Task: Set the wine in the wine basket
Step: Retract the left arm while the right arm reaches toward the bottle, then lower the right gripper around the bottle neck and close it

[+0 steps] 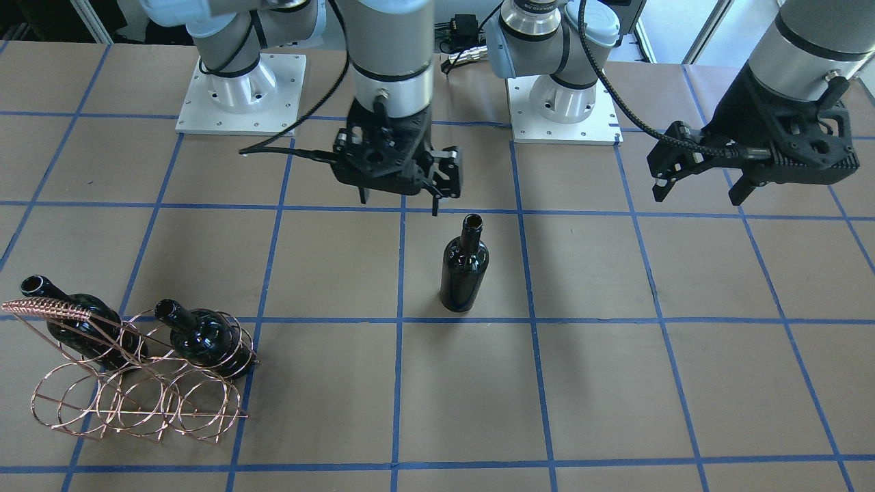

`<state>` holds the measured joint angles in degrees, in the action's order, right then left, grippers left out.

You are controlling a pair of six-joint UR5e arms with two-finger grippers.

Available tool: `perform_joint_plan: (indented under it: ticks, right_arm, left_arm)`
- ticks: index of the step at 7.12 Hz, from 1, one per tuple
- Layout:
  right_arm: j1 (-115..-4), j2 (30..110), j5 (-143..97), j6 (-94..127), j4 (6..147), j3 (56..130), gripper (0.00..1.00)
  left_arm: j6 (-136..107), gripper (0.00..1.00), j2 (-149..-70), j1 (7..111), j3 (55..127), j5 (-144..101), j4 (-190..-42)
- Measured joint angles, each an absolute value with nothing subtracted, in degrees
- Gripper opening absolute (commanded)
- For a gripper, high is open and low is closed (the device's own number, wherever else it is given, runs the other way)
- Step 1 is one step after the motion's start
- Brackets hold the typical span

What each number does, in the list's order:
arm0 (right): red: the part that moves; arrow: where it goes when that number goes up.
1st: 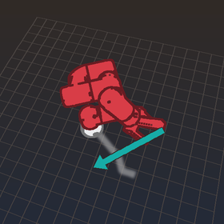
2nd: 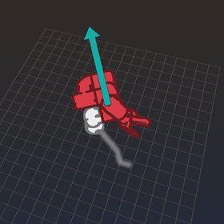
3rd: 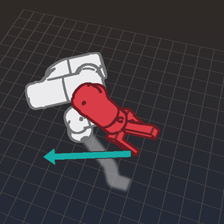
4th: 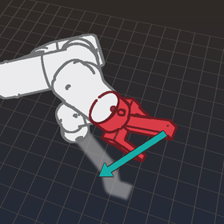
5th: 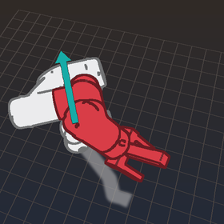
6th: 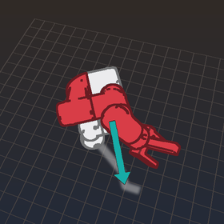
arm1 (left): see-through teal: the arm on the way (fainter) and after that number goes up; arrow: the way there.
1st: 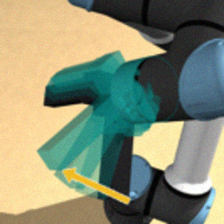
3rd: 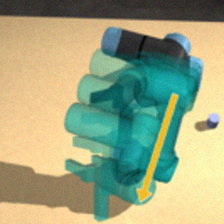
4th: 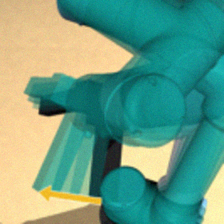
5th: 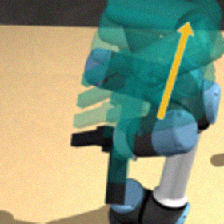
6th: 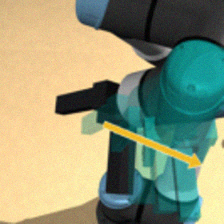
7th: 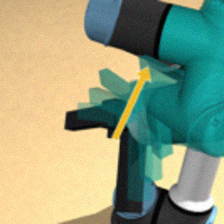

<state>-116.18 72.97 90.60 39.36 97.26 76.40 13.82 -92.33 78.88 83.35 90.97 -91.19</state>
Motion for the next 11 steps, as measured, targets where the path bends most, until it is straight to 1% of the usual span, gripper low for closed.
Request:
perform_joint_plan:
  ticks: [2,5,6,7,9,11]
  right_arm:
    - [-118.5,70.1,88.8,44.4,97.5,73.6,1.0]
    - [-119.0,67.4,88.1,44.8,99.9,73.2,1.0]
    - [-119.1,66.0,88.1,43.6,101.3,73.2,0.96]
    - [-119.1,64.9,88.1,42.7,102.5,73.3,0.89]
    - [-119.3,64.1,88.0,41.7,103.2,73.7,0.83]
    - [-119.4,64.1,87.5,41.1,103.0,74.2,0.68]
  left_arm:
    - [14.0,1.0,-92.2,78.8,84.2,90.8,-91.2]
    - [14.0,1.0,-91.8,78.8,85.0,91.1,-91.4]
    - [14.0,1.0,-91.7,78.9,85.1,91.1,-91.4]
    - [14.0,1.0,-91.5,78.9,85.4,91.1,-91.5]
    - [14.0,1.0,-90.6,78.8,86.8,91.0,-91.5]
    - [14.0,1.0,-90.1,78.7,87.7,91.0,-91.4]
